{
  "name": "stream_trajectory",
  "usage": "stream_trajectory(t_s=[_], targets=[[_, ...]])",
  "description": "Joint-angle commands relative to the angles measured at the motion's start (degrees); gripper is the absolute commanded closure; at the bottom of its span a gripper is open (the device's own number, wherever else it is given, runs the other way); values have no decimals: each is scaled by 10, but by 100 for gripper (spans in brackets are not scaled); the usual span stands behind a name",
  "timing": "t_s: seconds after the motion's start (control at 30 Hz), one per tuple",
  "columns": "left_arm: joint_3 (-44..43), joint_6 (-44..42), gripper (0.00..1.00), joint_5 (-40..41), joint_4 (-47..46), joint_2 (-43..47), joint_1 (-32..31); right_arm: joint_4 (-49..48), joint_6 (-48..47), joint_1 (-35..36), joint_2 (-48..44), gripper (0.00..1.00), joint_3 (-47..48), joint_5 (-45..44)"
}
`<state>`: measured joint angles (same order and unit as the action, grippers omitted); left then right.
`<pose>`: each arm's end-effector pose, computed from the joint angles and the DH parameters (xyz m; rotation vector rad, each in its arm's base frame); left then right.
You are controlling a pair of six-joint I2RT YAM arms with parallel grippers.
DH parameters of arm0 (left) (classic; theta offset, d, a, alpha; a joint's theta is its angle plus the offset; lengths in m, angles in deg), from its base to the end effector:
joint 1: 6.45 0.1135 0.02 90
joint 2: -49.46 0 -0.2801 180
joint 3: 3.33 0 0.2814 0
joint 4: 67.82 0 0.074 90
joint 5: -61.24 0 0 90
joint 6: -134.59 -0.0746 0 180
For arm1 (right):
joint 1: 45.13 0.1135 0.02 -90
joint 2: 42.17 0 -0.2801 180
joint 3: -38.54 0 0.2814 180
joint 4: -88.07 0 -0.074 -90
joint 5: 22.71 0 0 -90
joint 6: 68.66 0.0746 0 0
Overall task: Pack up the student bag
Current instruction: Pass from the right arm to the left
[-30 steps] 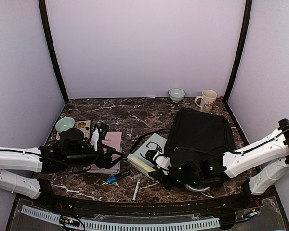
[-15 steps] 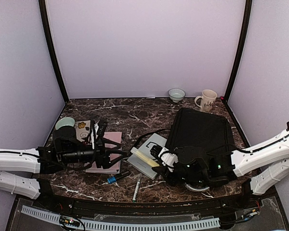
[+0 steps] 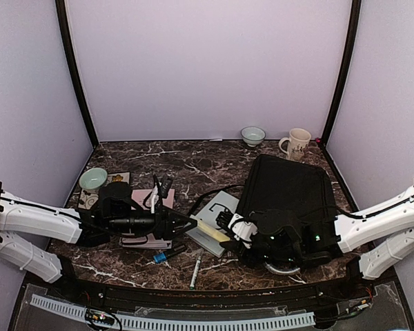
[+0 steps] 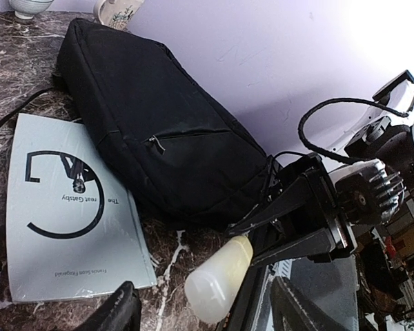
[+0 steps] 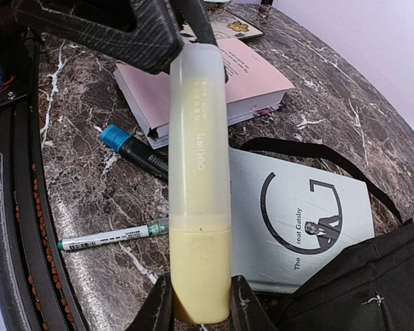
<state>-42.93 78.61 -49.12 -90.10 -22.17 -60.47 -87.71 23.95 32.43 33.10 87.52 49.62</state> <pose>0.1624 -0.2678 0.2057 0.6254 1.8577 -1.3854 0.0924 0.3135 0.1861 -1.1355 1.7893 0.5257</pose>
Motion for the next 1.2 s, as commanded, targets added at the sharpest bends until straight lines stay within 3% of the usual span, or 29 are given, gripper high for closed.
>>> stream_trajectory(t_s=[0.0,0.1,0.3,0.47,0.63,0.7,0.77,0.8,0.9,0.97,1.03,1.17], targets=[[-37,51,36,-21,-51,-28,-2,-7,-9,-2,-8,91,6,4],[-52,68,43,-23,-57,-51,-2,-7,-12,-2,-17,91,2,3],[-70,90,70,-40,-63,-76,-2,-5,-12,-2,-25,91,-5,-14],[-69,102,76,-39,-55,-77,-2,-8,-10,-2,-28,92,-5,-39],[-70,103,97,-37,-54,-76,-2,-1,-4,-2,-23,91,2,-46],[-74,101,100,-34,-53,-77,-2,5,3,-2,-21,89,5,-53],[-79,97,100,-31,-46,-79,-2,11,11,-3,-20,82,8,-53],[-80,92,100,-31,-43,-79,-2,20,17,-3,-19,74,13,-51],[-81,70,100,-19,-35,-74,-2,52,36,-5,-13,34,26,-60],[-81,51,100,-4,-21,-66,-2,74,51,-7,-12,19,34,-89],[-84,33,100,13,-3,-58,-2,102,69,-14,-12,13,41,-118],[-90,3,100,44,28,-47,-2,153,112,-37,-21,13,44,-173]])
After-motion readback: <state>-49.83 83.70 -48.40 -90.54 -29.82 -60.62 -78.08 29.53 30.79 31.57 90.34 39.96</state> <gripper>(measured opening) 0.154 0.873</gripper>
